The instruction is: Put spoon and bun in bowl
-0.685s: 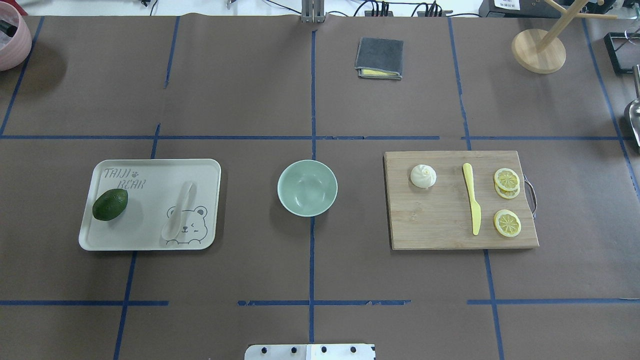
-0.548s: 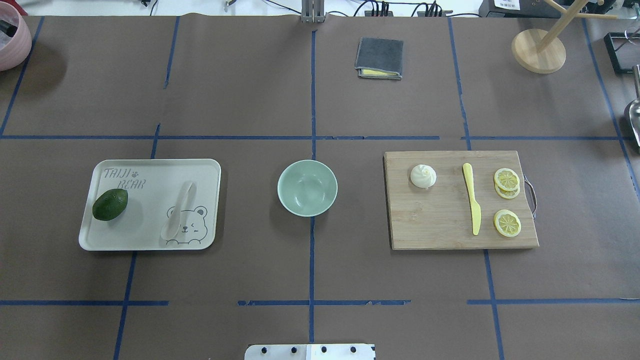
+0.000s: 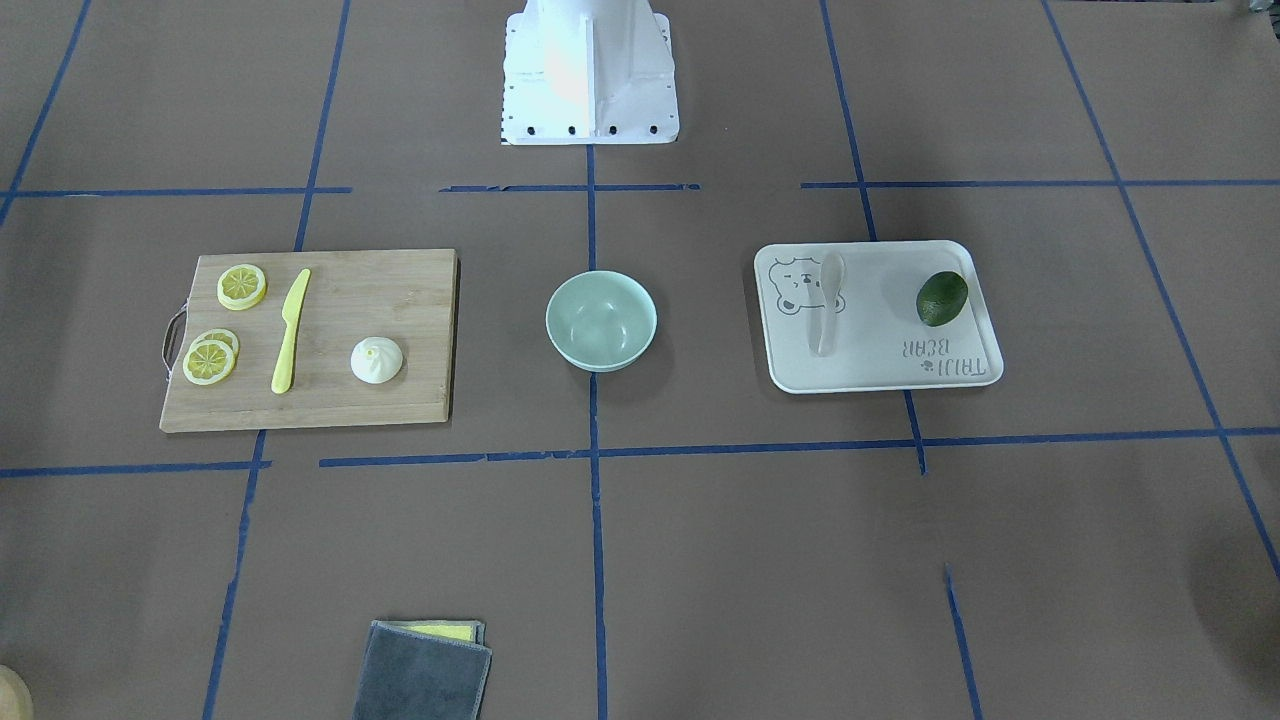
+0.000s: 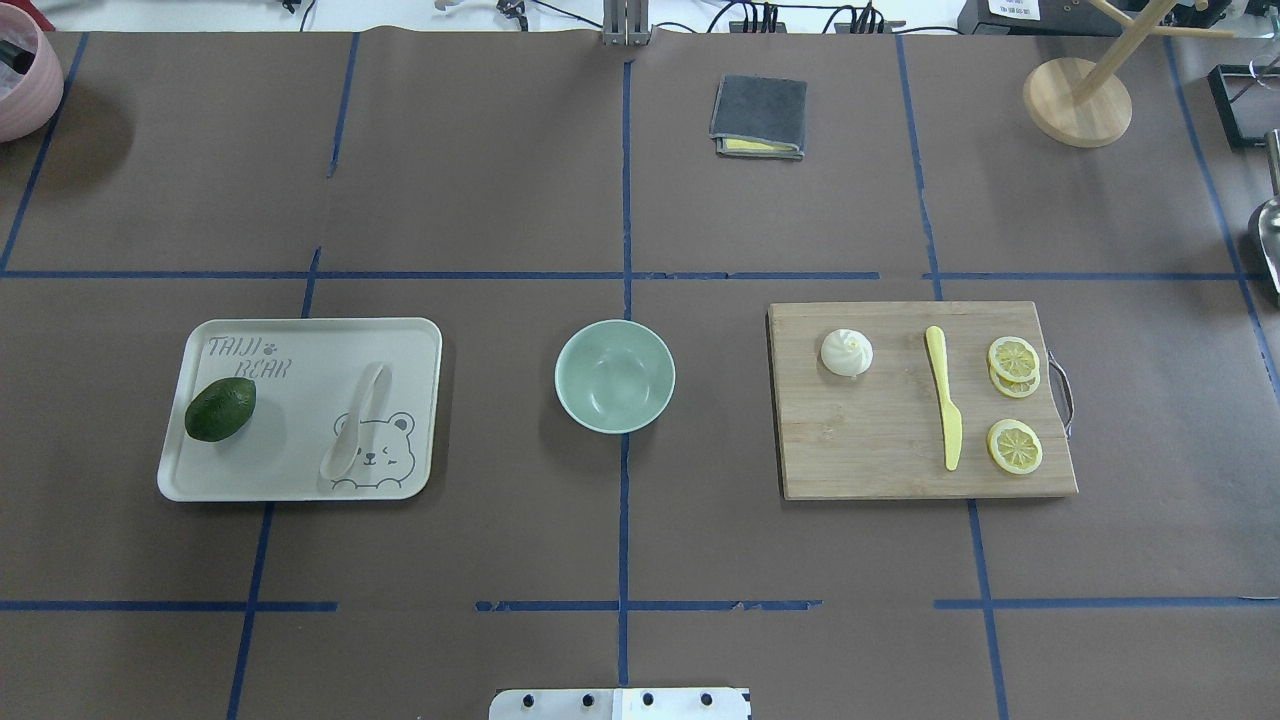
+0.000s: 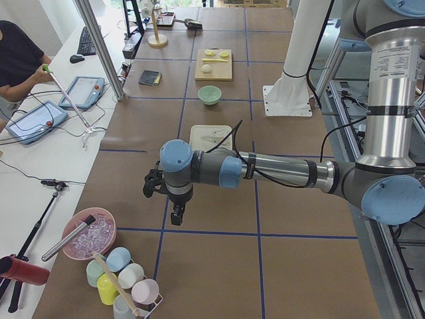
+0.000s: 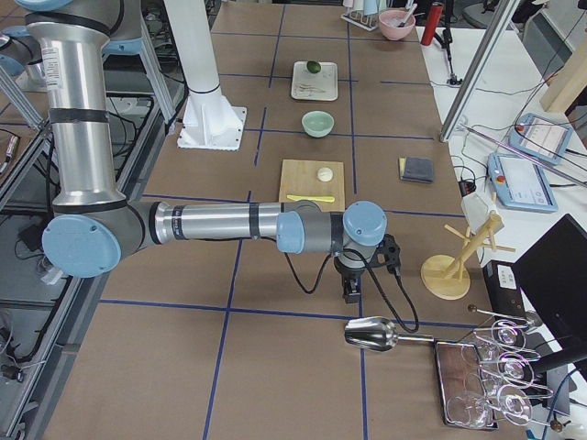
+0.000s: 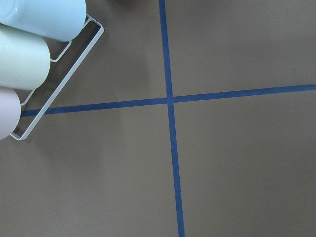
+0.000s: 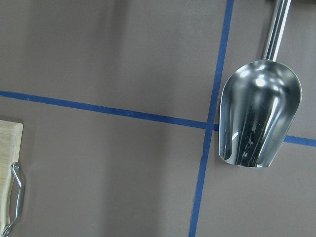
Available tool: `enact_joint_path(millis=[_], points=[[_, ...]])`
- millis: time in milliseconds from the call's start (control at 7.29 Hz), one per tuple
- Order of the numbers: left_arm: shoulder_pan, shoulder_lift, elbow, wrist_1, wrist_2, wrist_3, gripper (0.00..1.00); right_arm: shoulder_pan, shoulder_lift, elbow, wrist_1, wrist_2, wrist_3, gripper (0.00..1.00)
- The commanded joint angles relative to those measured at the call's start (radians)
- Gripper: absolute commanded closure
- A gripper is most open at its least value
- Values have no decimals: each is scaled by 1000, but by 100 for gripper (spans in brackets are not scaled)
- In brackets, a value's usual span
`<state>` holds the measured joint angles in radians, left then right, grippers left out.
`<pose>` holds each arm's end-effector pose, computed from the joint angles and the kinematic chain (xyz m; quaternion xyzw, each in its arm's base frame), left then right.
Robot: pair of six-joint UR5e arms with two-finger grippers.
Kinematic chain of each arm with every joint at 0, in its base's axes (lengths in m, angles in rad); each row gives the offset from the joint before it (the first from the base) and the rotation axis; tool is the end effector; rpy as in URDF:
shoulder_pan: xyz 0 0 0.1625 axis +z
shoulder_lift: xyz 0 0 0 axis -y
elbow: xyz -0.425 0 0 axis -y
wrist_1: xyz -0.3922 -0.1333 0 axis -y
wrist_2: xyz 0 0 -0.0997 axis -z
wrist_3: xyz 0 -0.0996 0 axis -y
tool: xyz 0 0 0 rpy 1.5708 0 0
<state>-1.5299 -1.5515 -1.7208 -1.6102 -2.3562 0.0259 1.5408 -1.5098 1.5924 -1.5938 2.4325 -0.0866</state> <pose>-0.0428 -0.4930 0.5888 0.0756 0.3819 0.0632 0.9189 0.0421 -0.5217 0.6132 0.0389 -0.4165 -0.0653 0.9059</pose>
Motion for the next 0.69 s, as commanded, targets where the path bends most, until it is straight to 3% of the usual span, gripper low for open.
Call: enact_joint_path(millis=[0, 274, 548], points=[[124, -47, -37, -177, -28, -127, 0, -1, 9, 11, 0, 0, 1, 0], [346, -128, -146, -244, 67, -514, 0, -14, 57, 24, -2, -10, -4, 0], [475, -223, -157, -244, 84, -750, 0, -22, 54, 23, 0, -7, -2, 0]])
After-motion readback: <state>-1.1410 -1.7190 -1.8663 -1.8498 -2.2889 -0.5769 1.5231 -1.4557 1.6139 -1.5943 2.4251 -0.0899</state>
